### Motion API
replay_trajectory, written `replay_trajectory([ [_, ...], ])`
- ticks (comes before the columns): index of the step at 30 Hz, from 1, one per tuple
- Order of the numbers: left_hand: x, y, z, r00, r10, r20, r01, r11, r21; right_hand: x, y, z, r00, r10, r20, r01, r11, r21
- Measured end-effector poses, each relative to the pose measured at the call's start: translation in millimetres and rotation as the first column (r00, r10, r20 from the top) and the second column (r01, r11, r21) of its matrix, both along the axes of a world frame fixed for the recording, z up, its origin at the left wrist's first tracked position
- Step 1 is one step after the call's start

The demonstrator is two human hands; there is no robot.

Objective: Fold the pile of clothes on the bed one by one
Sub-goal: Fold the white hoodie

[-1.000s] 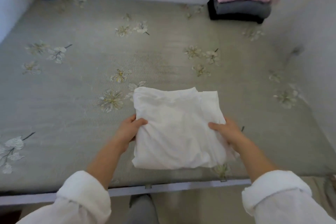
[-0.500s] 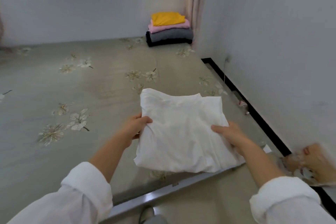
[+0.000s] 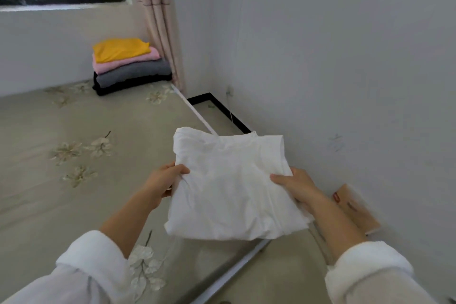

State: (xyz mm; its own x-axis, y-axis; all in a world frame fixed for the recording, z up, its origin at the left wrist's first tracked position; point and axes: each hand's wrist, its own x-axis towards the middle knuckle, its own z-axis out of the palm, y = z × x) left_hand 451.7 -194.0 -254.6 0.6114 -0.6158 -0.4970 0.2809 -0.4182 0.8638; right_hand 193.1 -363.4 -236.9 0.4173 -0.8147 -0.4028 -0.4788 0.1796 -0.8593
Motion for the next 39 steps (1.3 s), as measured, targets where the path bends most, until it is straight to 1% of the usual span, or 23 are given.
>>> replay_trajectory([
  [6,-25.8,-130.6,12.3,0.991,-0.136,0.006,0.136,0.991,-0.005,-44.4,-100.1,6.0,0.99,-0.133,0.034,0.134,0.991,-0.021],
  [9,-36.8,-197.6,16.3,0.988,-0.151,0.018,0.151,0.988,-0.017,-62.4,-153.7,9.8,0.982,-0.183,0.053,0.185,0.982,-0.029],
  [12,-50.8,-262.5,13.6,0.985,-0.17,0.022,0.17,0.984,-0.045,-76.7,-215.5,11.5,0.983,-0.183,0.025,0.184,0.982,-0.049],
  [15,-61.3,-325.5,4.3,0.992,-0.126,0.026,0.128,0.99,-0.065,-85.0,-284.5,10.8,0.987,-0.162,-0.008,0.161,0.984,-0.071],
  [21,-77.4,-449.0,-22.8,0.998,0.07,-0.006,-0.07,0.995,-0.068,-81.8,-437.3,9.9,0.998,-0.037,-0.049,0.033,0.997,-0.073],
  [25,-87.9,-508.3,-32.3,0.984,0.173,-0.039,-0.175,0.983,-0.052,-64.4,-527.1,8.4,0.995,0.054,-0.086,-0.06,0.995,-0.075],
  [29,-80.2,-528.8,-46.5,0.97,0.245,-0.004,-0.245,0.97,-0.001,-29.9,-576.9,-8.8,0.984,0.156,-0.091,-0.159,0.987,-0.022],
  [34,-36.3,-538.1,-46.9,0.912,0.404,0.073,-0.407,0.913,0.032,50.3,-618.0,-22.4,0.939,0.334,-0.086,-0.332,0.943,0.034],
  [39,27.1,-535.2,-41.3,0.873,0.487,0.034,-0.488,0.872,0.044,152.2,-648.0,-24.4,0.884,0.466,-0.032,-0.464,0.884,0.056],
])
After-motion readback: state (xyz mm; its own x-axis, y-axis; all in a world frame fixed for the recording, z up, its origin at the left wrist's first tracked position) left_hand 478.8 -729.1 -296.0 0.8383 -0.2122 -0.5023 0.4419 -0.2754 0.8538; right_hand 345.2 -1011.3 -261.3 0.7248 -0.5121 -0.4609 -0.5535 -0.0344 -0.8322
